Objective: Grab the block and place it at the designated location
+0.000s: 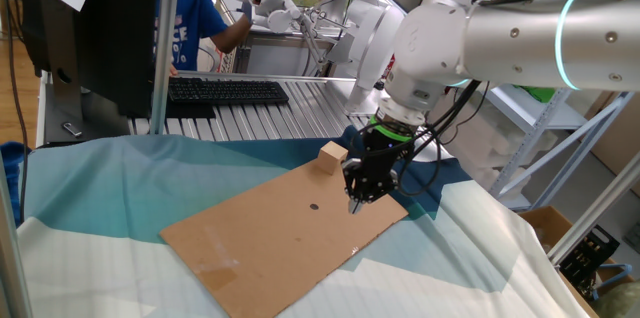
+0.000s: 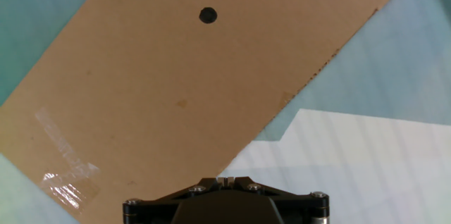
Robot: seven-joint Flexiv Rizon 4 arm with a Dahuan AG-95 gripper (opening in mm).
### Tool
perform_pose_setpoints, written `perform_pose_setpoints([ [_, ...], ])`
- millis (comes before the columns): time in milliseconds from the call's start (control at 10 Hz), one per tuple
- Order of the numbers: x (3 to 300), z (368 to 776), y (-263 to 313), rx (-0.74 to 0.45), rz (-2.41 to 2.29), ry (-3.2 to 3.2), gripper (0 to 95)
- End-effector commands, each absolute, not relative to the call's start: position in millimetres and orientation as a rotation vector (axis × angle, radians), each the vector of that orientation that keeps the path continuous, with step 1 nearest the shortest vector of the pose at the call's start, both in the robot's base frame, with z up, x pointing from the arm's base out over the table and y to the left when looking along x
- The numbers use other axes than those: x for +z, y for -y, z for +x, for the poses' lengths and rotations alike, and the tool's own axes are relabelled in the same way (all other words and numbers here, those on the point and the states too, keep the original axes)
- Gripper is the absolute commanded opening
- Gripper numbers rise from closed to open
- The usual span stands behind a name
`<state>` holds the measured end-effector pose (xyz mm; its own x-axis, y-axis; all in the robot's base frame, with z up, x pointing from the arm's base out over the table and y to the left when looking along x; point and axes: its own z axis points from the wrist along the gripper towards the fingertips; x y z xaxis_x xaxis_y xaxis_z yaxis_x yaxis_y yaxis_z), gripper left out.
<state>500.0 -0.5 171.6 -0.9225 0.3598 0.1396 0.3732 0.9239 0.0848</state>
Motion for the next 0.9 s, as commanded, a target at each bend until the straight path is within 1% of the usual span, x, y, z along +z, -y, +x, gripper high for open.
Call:
perform_pose_setpoints([
  [100, 171.7, 499.7, 0.4, -0.165, -0.567, 2.959, 0.0],
  [900, 171.7, 499.7, 0.5, -0.174, -0.503, 2.976, 0.0],
])
